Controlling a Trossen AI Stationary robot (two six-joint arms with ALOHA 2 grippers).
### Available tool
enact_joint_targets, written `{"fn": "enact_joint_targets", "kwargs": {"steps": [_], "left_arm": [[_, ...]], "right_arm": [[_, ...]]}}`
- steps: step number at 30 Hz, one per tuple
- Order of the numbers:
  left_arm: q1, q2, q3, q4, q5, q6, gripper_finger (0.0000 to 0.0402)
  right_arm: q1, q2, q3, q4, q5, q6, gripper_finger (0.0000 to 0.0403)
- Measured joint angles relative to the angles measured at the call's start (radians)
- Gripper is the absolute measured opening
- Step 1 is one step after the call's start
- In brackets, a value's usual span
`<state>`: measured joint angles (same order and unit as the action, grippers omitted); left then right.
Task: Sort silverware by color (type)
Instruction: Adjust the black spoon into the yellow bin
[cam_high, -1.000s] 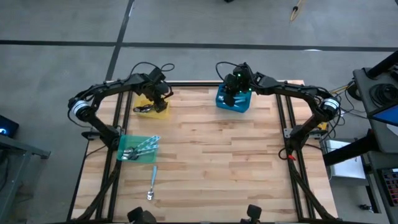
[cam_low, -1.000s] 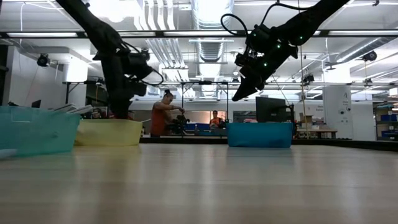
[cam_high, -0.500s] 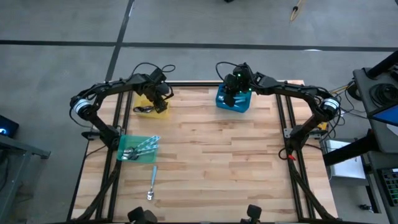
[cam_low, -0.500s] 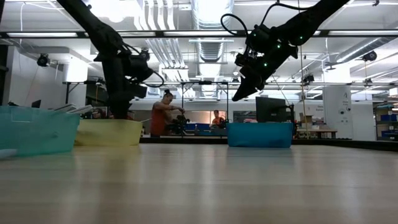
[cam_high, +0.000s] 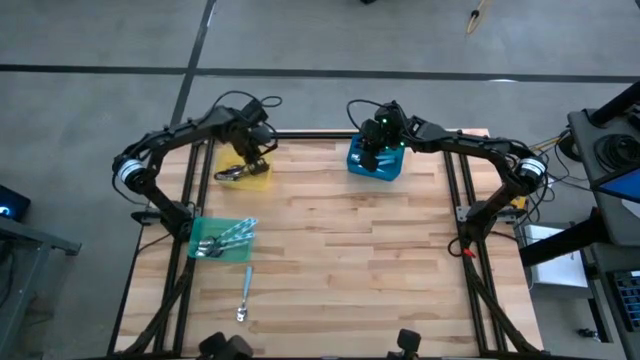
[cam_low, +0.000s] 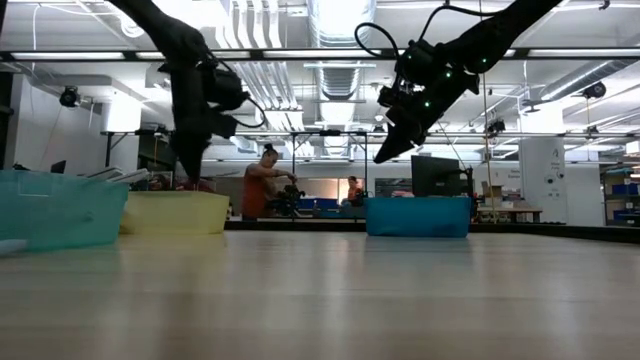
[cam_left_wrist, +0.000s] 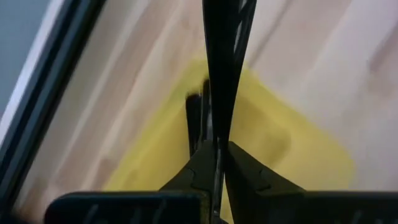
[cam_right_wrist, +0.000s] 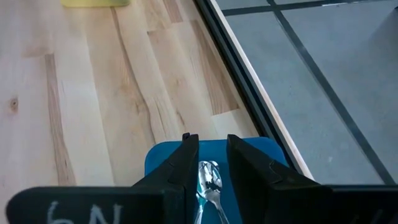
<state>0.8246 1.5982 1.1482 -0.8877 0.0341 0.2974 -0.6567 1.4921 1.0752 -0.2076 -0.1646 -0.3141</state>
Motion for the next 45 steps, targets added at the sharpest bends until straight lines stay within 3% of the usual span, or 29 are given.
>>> {"fn": "enact_joint_targets", "kwargs": {"steps": [6, 12, 20, 31, 45], "left_arm": [[-0.001, 0.001, 0.144, -0.311, -0.080, -0.027, 0.0005], [-0.001, 0.019, 0.181, -0.455, -0.156, -0.048, 0.0004], [-0.006, 0.121, 0.167, -0.543, -0.159, -0.003, 0.0004], [-0.008, 0.244, 0.266, -0.574, -0.156, 0.052, 0.0003], [-0.010, 0.298, 0.279, -0.560, -0.155, -0.040, 0.0003]], "right_arm": [[0.000, 0.000, 0.000, -0.021, 0.000, 0.000, 0.0068], [0.000, 0.000, 0.000, -0.025, 0.000, 0.000, 0.0074], [0.000, 0.000, 0.000, -0.024, 0.000, -0.004, 0.0073], [0.000, 0.000, 0.000, -0.056, 0.000, -0.013, 0.0075], [0.000, 0.000, 0.000, -0.068, 0.000, -0.024, 0.0069]]}}
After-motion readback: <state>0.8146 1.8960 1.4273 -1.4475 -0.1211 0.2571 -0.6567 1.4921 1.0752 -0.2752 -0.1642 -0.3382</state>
